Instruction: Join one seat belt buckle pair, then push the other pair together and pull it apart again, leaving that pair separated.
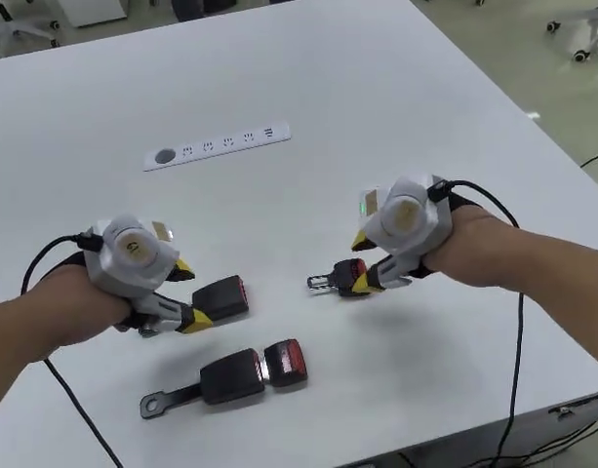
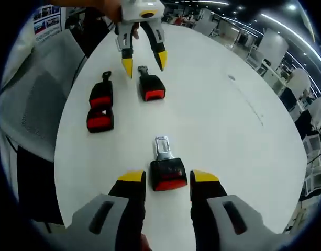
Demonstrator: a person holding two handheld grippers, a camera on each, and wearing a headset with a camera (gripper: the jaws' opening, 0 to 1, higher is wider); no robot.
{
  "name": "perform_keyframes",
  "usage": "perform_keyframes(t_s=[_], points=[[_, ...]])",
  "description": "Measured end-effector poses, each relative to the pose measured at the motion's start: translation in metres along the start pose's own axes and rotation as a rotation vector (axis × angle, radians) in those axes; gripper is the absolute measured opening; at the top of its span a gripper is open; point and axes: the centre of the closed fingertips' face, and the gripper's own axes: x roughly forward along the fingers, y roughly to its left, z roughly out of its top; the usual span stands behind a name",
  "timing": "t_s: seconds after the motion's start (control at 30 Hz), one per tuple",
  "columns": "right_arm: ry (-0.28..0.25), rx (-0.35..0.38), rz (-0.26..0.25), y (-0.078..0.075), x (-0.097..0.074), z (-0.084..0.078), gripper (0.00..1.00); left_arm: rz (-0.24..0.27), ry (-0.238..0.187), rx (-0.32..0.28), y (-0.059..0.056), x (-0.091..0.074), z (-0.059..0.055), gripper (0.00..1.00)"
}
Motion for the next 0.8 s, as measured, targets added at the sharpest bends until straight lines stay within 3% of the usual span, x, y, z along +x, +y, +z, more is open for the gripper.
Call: perform_keyframes(t_s=[0.03, 0.13, 0.27, 0.33, 0.47, 0.53, 0.6, 0.73, 0.8], points=[[-0.013, 0.012, 0.026, 0.002, 0.002, 0.000, 0.33, 0.000, -0.001, -0.001, 0.001, 0.002, 0.000, 0.46], [0.015, -0.018, 0.025, -0.001, 0.009, -0.007, 0.37, -0.006, 0.019, 0.019, 0.004, 0.012, -0.008, 0.48], [0.021, -0.006, 0.061, 0.000, 0.020, -0.010, 0.35, -0.030, 0.042, 0.024, 0.004, 0.018, -0.016, 0.46], [0.005, -0.004, 0.081, -0.002, 0.024, -0.009, 0.34, -0.047, 0.034, 0.026, 0.006, 0.023, -0.018, 0.43], [0.006, -0.014, 0.109, -0.004, 0.033, -0.012, 0.34, -0.050, 0.028, 0.023, 0.010, 0.025, -0.015, 0.40], [0.011, -0.022, 0.112, -0.002, 0.031, -0.011, 0.33, -0.075, 0.015, 0.017, 0.009, 0.028, -0.015, 0.39], [0.009, -0.010, 0.117, -0.002, 0.033, -0.011, 0.33, -0.099, -0.001, 0.019, 0.002, 0.030, -0.012, 0.35], [0.018, -0.037, 0.133, 0.000, 0.032, -0.014, 0.32, -0.105, -0.021, 0.072, 0.000, 0.028, -0.009, 0.34], [0.009, -0.038, 0.140, 0.000, 0.032, -0.015, 0.32, -0.108, -0.024, 0.061, 0.000, 0.028, -0.009, 0.34]])
